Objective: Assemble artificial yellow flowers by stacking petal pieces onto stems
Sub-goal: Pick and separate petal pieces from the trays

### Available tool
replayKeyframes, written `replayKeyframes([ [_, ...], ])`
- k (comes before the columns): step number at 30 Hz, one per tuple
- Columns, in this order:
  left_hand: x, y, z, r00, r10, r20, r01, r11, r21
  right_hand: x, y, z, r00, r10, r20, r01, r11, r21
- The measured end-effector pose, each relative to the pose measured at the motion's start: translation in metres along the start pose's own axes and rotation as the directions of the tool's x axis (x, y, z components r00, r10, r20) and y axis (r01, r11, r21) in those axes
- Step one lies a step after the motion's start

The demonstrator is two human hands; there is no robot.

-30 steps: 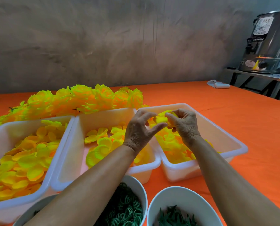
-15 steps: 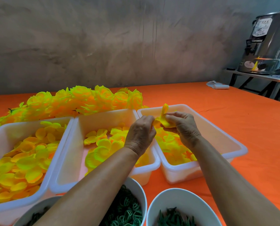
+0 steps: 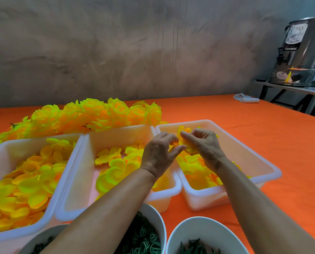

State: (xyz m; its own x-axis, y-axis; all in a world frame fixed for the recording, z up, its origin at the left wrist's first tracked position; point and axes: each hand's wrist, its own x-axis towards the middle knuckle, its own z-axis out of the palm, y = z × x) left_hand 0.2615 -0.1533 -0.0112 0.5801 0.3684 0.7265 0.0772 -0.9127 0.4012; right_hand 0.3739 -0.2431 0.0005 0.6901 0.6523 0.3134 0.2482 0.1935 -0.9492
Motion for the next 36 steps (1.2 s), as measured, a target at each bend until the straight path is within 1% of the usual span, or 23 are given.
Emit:
replayKeyframes([
  [4, 0.002, -0.001, 0.0, 1.0, -0.02, 0.004, 0.02, 1.0, 0.012, 0.0, -0.002, 0.0, 0.997, 0.024, 0.072, -0.023, 1.0, -0.014],
  [8, 0.003, -0.004, 0.0, 0.998, -0.061, -0.025, 0.061, 0.998, 0.004, 0.001, -0.003, 0.0, 0.989, 0.063, 0.135, -0.059, 0.998, -0.03],
  [12, 0.003, -0.005, 0.0, 0.998, -0.067, -0.012, 0.068, 0.998, 0.005, 0.0, -0.001, 0.0, 0.995, 0.032, 0.098, -0.027, 0.998, -0.053],
  [16, 0.003, -0.006, 0.0, 0.997, -0.072, -0.004, 0.072, 0.997, 0.009, -0.001, -0.001, 0.0, 0.997, 0.01, 0.07, -0.009, 1.0, -0.011],
  [20, 0.002, -0.004, 0.0, 1.0, -0.016, 0.02, 0.016, 0.999, 0.029, -0.001, -0.002, 0.002, 0.998, -0.008, 0.057, 0.008, 1.0, 0.001],
  [22, 0.002, -0.004, 0.001, 1.0, 0.001, 0.01, -0.001, 1.0, 0.03, -0.001, -0.002, 0.002, 0.998, -0.015, 0.063, 0.014, 1.0, 0.002],
  [28, 0.003, -0.006, 0.002, 0.999, -0.005, -0.043, 0.004, 1.0, -0.014, -0.001, -0.004, 0.001, 0.994, 0.003, 0.113, -0.008, 0.999, 0.037],
  [33, 0.007, -0.009, 0.0, 0.977, -0.127, -0.171, 0.113, 0.989, -0.092, 0.0, -0.005, 0.001, 0.992, 0.023, 0.126, -0.025, 1.0, 0.014],
  [36, 0.007, -0.011, 0.0, 0.969, -0.171, -0.177, 0.148, 0.98, -0.135, 0.0, -0.004, 0.001, 0.993, 0.036, 0.109, -0.034, 0.999, -0.016],
])
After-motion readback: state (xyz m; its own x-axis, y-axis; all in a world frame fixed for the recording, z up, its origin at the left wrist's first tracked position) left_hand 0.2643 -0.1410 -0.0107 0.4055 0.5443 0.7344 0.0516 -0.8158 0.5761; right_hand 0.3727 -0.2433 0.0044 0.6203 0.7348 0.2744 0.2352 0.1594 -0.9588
